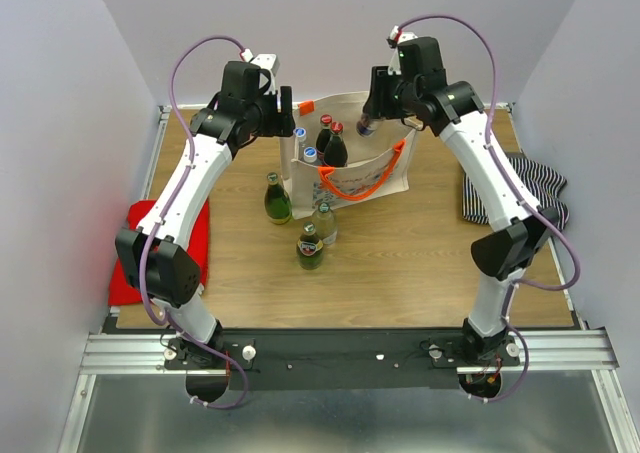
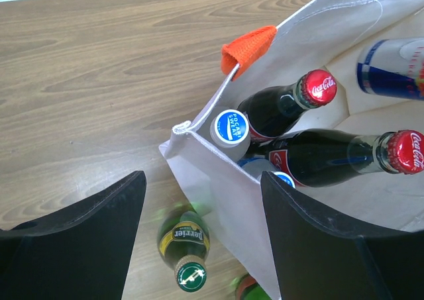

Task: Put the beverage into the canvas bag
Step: Place the drink in the canvas bag.

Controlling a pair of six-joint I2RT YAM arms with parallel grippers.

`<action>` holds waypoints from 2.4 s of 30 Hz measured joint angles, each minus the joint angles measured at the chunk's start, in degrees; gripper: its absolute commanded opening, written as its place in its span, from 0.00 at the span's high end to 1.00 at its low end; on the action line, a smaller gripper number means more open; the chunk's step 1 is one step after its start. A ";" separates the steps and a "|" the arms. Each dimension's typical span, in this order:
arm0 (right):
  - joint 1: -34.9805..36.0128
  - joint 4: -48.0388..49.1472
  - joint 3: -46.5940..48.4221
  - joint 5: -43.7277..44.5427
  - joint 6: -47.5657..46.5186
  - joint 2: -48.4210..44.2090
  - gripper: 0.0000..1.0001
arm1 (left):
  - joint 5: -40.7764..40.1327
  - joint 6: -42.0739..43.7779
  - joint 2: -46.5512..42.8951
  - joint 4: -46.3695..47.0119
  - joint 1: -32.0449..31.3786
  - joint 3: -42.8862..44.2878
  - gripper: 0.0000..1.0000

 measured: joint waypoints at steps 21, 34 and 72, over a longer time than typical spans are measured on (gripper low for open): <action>-0.15 2.03 2.64 -5.92 0.39 9.70 0.99 | 0.02 0.68 -0.07 0.02 0.00 -0.61 0.21; -0.15 2.05 5.29 -6.27 0.39 15.56 0.99 | 0.04 0.81 -0.07 -0.02 0.00 -0.59 0.21; -0.15 2.84 7.58 -7.17 1.14 24.48 0.99 | 0.07 1.27 -0.04 -1.03 0.00 0.07 0.21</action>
